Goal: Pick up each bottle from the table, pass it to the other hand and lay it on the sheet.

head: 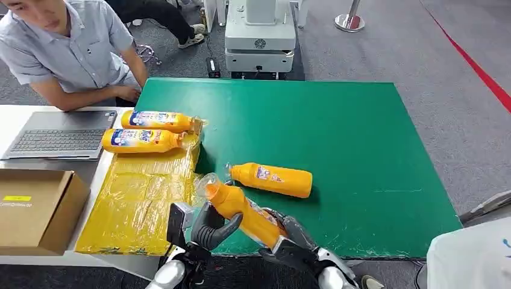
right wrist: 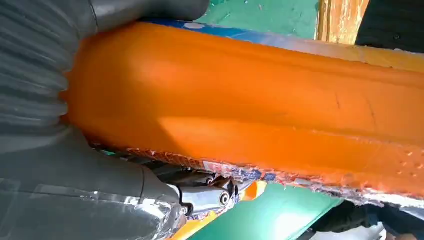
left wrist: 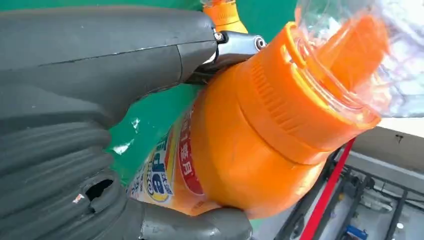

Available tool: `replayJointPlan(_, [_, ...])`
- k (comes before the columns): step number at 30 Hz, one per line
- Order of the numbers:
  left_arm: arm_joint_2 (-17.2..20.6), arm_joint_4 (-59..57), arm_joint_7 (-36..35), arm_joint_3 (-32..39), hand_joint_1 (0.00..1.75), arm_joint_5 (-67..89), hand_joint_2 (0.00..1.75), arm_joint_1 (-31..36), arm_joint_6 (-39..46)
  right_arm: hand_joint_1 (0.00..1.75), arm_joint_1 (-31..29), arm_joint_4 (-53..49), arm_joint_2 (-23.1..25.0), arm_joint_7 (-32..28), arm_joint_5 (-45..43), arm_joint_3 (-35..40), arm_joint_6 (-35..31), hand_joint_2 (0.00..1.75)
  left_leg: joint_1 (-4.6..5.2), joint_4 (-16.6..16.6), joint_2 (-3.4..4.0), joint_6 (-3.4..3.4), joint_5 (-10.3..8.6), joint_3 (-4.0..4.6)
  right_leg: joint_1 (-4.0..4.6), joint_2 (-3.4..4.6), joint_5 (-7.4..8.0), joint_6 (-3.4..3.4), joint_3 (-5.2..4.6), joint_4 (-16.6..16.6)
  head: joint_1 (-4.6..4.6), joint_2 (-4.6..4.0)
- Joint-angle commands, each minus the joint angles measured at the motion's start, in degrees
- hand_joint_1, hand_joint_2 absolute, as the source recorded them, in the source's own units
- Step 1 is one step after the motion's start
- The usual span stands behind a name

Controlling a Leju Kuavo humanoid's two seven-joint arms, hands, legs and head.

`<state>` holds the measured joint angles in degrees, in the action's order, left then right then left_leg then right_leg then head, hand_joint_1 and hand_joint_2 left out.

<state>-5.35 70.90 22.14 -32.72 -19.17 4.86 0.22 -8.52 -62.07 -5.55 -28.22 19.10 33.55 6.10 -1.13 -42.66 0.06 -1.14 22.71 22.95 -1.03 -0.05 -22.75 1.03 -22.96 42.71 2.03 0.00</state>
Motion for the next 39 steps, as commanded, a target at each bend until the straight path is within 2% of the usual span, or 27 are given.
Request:
replayJointPlan(1, [-0.78, 0.25, 0.3, -1.8, 1.75, 0.86, 1.75, 2.7, -0.06, 0.84, -3.58, -0.43, 0.49, -0.15, 0.17, 1.76, -0.23, 1.75, 0.0, 0.0, 0.0, 0.0, 0.0, 0.0, 0.0, 0.0, 0.0, 0.0, 0.0, 0.0, 0.0, 0.0])
replayJointPlan(4, [-0.78, 0.25, 0.3, -1.8, 1.75, 0.86, 1.75, 2.7, -0.06, 0.84, -3.58, -0.43, 0.49, -0.15, 0.17, 1.76, -0.23, 1.75, 0.0, 0.0, 0.0, 0.0, 0.0, 0.0, 0.0, 0.0, 0.0, 0.0, 0.0, 0.0, 0.07, 0.0])
replayJointPlan(5, [-0.72, 0.32, 0.4, -1.77, 1.75, 0.95, 1.75, 2.68, -0.01, 0.66, -3.55, -0.38, 0.45, -0.11, 0.17, 1.7, -0.3, 1.75, 0.0, 0.0, 0.0, 0.0, 0.0, 0.0, 0.0, 0.0, 0.0, 0.0, 0.0, 0.0, 0.07, 0.0])
replayJointPlan(7, [-0.62, 0.9, 1.03, -1.57, 1.75, 1.57, 1.75, 2.33, 0.58, 0.51, -3.28, -0.34, 0.5, 0.1, 0.08, 1.35, -0.67, 1.75, 0.0, 0.0, 0.0, 0.0, 0.0, 0.0, 0.0, 0.0, 0.0, 0.0, 0.0, 0.0, 0.0, 0.0])
replayJointPlan(8, [-0.53, 1.04, 1.25, -1.45, 1.75, 1.92, 1.75, 2.26, 1.0, 0.17, -3.19, -0.28, 0.52, 0.19, -0.04, 1.15, -0.81, 1.75, 0.0, 0.0, 0.0, 0.0, 0.0, 0.0, 0.0, 0.0, 0.0, 0.0, 0.0, 0.0, 0.0, 0.0])
replayJointPlan(9, [-0.29, 1.58, 1.55, -1.25, 1.75, 3.37, 1.75, 2.03, 2.42, 0.0, -2.68, -0.41, 0.81, 0.46, -0.46, 0.3, -1.51, 1.75, 0.0, 0.0, 0.0, 0.0, 0.0, 0.0, 0.0, 0.0, 0.0, 0.0, 0.0, 0.0, 0.02, 0.0])
replayJointPlan(13, [1.71, 6.08, 0.27, 0.39, 1.75, 12.55, 1.75, 0.58, 10.01, 0.0, -0.05, -1.74, 2.24, 2.05, -1.91, -3.64, -4.7, 1.75, 0.0, 0.0, 0.0, 0.0, 0.0, 0.0, 0.0, 0.0, 0.0, 0.0, 0.0, 0.0, 0.05, 0.0])
replayJointPlan(20, [2.48, 7.77, -1.08, 1.92, 1.75, 15.85, 1.75, 0.13, 10.64, 0.0, 0.35, -1.85, 2.84, 2.34, -1.48, -4.94, -5.62, 1.75, 0.0, 0.0, 0.0, 0.0, 0.0, 0.0, 0.0, 0.0, 0.0, 0.0, 0.0, 0.0, 0.02, 0.0])
replayJointPlan(21, [3.59, 8.95, -1.3, 2.46, 1.75, 18.63, 1.75, 0.2, 12.0, 0.0, 0.82, -1.99, 3.37, 2.34, -1.53, -6.0, -6.18, 0.0, 0.0, 0.0, 0.0, 0.0, 0.0, 0.0, 0.0, 0.0, 0.0, 0.0, 0.0, 0.0, 0.07, 0.0])
replayJointPlan(26, [6.56, 17.26, -1.55, 7.42, 1.75, 29.42, 1.75, -0.76, 14.59, 0.0, 2.44, -2.59, 4.7, 2.23, -1.0, -9.32, -6.71, 0.0, 0.0, 0.0, 0.0, 0.0, 0.0, 0.0, 0.0, 0.0, 0.0, 0.0, 0.0, 0.0, 0.0, 0.0])
replayJointPlan(28, [7.36, 19.07, -2.15, 8.29, 1.75, 41.5, 1.75, -0.65, 21.11, 0.0, 2.9, -2.57, 5.03, 2.02, 0.01, -9.87, -6.94, 0.0, 0.0, 0.0, 0.0, 0.0, 0.0, 0.0, 0.0, 0.0, 0.0, 0.0, 0.0, 0.0, 0.04, 0.0])
replayJointPlan(29, [8.42, 19.03, -5.54, 8.62, 1.75, 54.99, 1.75, -0.08, 27.59, 0.0, 3.01, -2.44, 5.31, 1.89, 0.5, -10.08, -6.78, 0.0, 0.0, 0.0, 0.0, 0.0, 0.0, 0.0, 0.0, 0.0, 0.0, 0.0, 0.0, 0.0, 0.09, 0.0])
replayJointPlan(30, [9.55, 18.19, -13.48, 8.99, 1.75, 71.25, 1.75, 0.46, 29.31, 0.0, 2.89, -2.05, 5.81, 1.82, 0.98, -10.36, -6.39, 0.0, 0.0, 0.0, 0.0, 0.0, 0.0, 0.0, 0.0, 0.0, 0.0, 0.0, 0.0, 0.0, 0.11, 0.0])
replayJointPlan(31, [9.66, 18.45, -13.83, 9.06, 1.75, 71.58, 1.75, 0.68, 29.18, 0.0, 2.79, -1.94, 5.98, 1.82, 1.06, -10.39, -6.33, 0.0, 0.0, 0.0, 0.0, 0.0, 0.0, 0.0, 0.0, 0.0, 0.0, 0.0, 0.0, 0.0, 0.09, 0.0])
replayJointPlan(33, [9.32, 14.64, -26.57, 11.3, 1.75, 93.88, 1.75, 2.88, 27.83, 0.0, 2.8, -1.74, 6.89, 2.22, 2.1, -11.0, -5.88, 0.0, 0.0, 0.0, 0.0, 0.0, 0.0, 0.0, 0.0, 0.0, 0.0, 0.0, 0.0, 0.0, 0.09, 0.0])
replayJointPlan(36, [9.62, 8.39, -30.0, 9.28, 1.75, 101.4, 1.75, 7.58, 24.09, 0.0, 2.23, -1.12, 7.67, 2.38, 2.68, -10.83, -4.96, 0.0, 0.0, 0.0, 0.0, 0.0, 0.0, 0.0, 0.0, 0.0, 0.0, 0.0, 0.0, 0.0, -0.07, 0.0])
replayJointPlan(39, [9.43, 7.07, -30.22, 9.22, 1.75, 101.51, 1.75, 8.36, 24.29, 0.0, 2.07, -0.95, 7.81, 2.36, 2.68, -10.81, -4.94, 0.0, 0.0, 0.0, 0.0, 0.0, 0.0, 0.0, 0.0, 0.0, 0.0, 0.0, 0.0, 0.0, 0.06, 0.0])
